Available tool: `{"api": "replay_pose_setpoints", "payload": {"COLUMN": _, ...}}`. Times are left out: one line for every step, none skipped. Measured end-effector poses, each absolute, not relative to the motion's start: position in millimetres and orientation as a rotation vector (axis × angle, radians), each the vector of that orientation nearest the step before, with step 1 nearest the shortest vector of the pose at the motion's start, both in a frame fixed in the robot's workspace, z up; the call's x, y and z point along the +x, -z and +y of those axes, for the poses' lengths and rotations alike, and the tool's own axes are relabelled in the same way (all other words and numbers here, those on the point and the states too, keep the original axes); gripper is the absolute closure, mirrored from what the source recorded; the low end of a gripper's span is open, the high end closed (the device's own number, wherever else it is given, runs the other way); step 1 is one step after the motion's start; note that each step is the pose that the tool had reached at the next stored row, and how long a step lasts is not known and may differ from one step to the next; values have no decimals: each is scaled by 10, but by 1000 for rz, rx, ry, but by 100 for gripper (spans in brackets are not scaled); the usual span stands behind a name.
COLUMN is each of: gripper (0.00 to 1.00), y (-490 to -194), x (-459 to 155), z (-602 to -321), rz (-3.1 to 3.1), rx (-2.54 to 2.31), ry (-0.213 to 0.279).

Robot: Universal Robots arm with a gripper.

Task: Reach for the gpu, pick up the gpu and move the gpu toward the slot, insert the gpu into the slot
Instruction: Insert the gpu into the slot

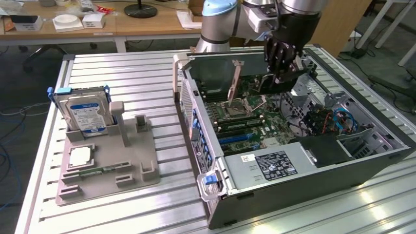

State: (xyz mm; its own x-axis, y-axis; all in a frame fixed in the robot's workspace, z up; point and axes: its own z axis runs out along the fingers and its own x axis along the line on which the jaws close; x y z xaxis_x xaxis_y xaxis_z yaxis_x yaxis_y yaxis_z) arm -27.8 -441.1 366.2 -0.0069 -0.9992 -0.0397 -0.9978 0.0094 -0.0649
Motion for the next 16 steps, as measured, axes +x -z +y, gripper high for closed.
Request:
{"api": "replay_pose_setpoints", "payload": {"gripper": 73, "y": -3651, "x": -290, "z": -4411, "rz": 2178, "rx": -2160, "ry": 28}}
{"api": "replay_pose_setpoints", "payload": {"gripper": 73, "y": -3642, "x": -301, "z": -4411, "rz": 2178, "rx": -2160, "ry": 28}}
{"api": "replay_pose_setpoints", "payload": {"gripper": 73, "y": -3636, "x": -319, "z": -4411, "rz": 2178, "rx": -2160, "ry": 28}}
{"api": "replay_pose_setpoints", "payload": {"gripper": 73, "y": -3635, "x": -334, "z": -4411, "rz": 2178, "rx": -2160, "ry": 28}}
{"api": "replay_pose_setpoints", "payload": {"gripper": 73, "y": -3632, "x": -345, "z": -4412, "rz": 2178, "rx": -2160, "ry": 28}}
{"api": "replay_pose_setpoints", "payload": {"gripper": 73, "y": -3630, "x": -358, "z": -4413, "rz": 2178, "rx": -2160, "ry": 28}}
{"api": "replay_pose_setpoints", "payload": {"gripper": 73, "y": -3629, "x": -371, "z": -4413, "rz": 2178, "rx": -2160, "ry": 28}}
{"api": "replay_pose_setpoints", "payload": {"gripper": 73, "y": -3627, "x": -383, "z": -4413, "rz": 2178, "rx": -2160, "ry": 28}}
{"api": "replay_pose_setpoints", "payload": {"gripper": 73, "y": -3624, "x": -393, "z": -4414, "rz": 2178, "rx": -2160, "ry": 28}}
{"api": "replay_pose_setpoints", "payload": {"gripper": 73, "y": -3621, "x": -401, "z": -4415, "rz": 2178, "rx": -2160, "ry": 28}}
{"api": "replay_pose_setpoints", "payload": {"gripper": 73, "y": -3618, "x": -411, "z": -4416, "rz": 2178, "rx": -2160, "ry": 28}}
{"api": "replay_pose_setpoints", "payload": {"gripper": 73, "y": -3611, "x": -420, "z": -4415, "rz": 2178, "rx": -2160, "ry": 28}}
{"api": "replay_pose_setpoints", "payload": {"gripper": 73, "y": -3604, "x": -426, "z": -4415, "rz": 2178, "rx": -2160, "ry": 28}}
{"api": "replay_pose_setpoints", "payload": {"gripper": 73, "y": -3595, "x": -429, "z": -4416, "rz": 2178, "rx": -2160, "ry": 28}}
{"api": "replay_pose_setpoints", "payload": {"gripper": 73, "y": -3584, "x": -434, "z": -4416, "rz": 2178, "rx": -2160, "ry": 28}}
{"api": "replay_pose_setpoints", "payload": {"gripper": 73, "y": -3574, "x": -439, "z": -4416, "rz": 2178, "rx": -2160, "ry": 28}}
